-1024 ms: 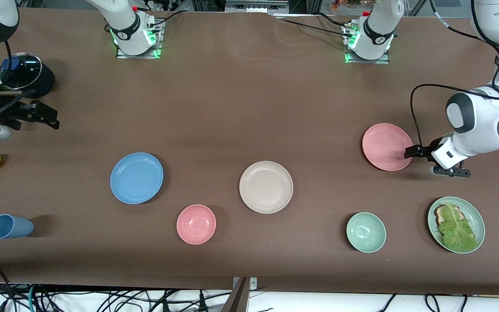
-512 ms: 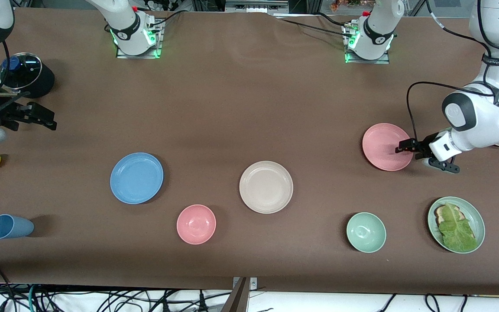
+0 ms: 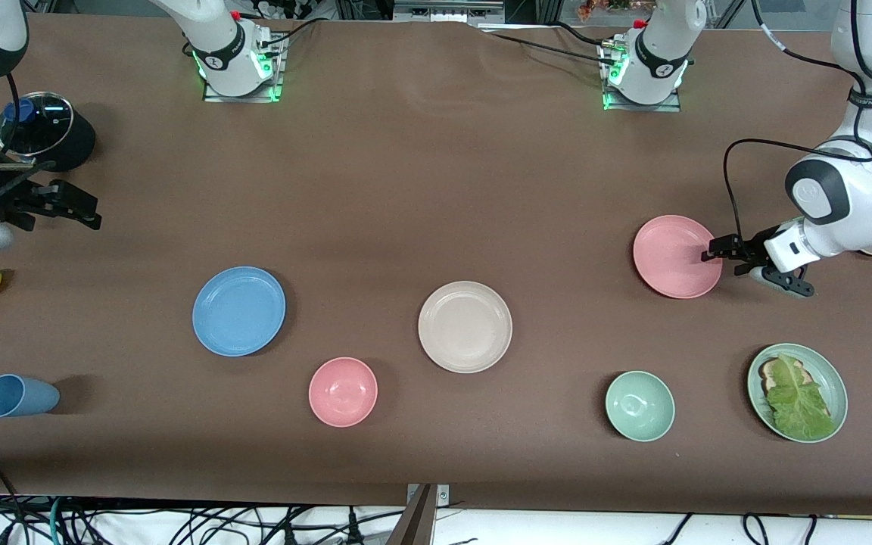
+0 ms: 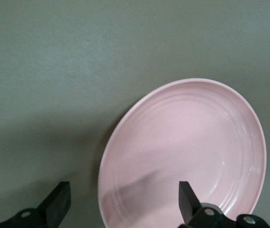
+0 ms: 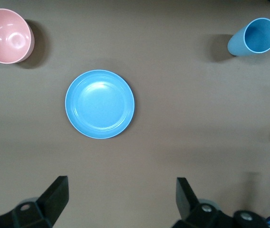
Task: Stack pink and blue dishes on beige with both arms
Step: 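Grip the pink plate rim with the left gripper while the right gripper reaches out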
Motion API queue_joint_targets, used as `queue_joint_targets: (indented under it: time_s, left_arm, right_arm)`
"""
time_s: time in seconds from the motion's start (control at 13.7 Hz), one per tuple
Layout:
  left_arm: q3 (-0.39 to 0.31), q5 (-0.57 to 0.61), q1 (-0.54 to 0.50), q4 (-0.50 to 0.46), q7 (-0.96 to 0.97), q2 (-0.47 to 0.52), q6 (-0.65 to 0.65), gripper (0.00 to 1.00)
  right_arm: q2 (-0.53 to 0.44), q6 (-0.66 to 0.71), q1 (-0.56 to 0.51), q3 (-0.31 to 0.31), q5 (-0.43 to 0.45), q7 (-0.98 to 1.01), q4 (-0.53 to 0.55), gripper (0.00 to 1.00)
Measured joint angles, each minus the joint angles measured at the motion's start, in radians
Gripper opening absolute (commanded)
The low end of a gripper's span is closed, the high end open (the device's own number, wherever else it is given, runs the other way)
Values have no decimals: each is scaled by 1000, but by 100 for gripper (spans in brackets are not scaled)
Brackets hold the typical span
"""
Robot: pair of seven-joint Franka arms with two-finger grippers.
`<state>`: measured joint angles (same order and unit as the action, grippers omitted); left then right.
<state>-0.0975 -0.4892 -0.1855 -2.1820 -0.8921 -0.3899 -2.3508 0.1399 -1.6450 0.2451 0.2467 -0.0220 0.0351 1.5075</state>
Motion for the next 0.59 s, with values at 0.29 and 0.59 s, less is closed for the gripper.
queue_joint_targets:
  time_s: [0.29,0.59]
  left_arm:
    - [0,-61,0,-36,-41,0,-3,97]
    - [-8,-61,0,-41,-43,0,-4,18]
  right_arm:
    - [0,0,-1,0,0,0,0,100]
    - [13,0,-1,0,0,1,0,100]
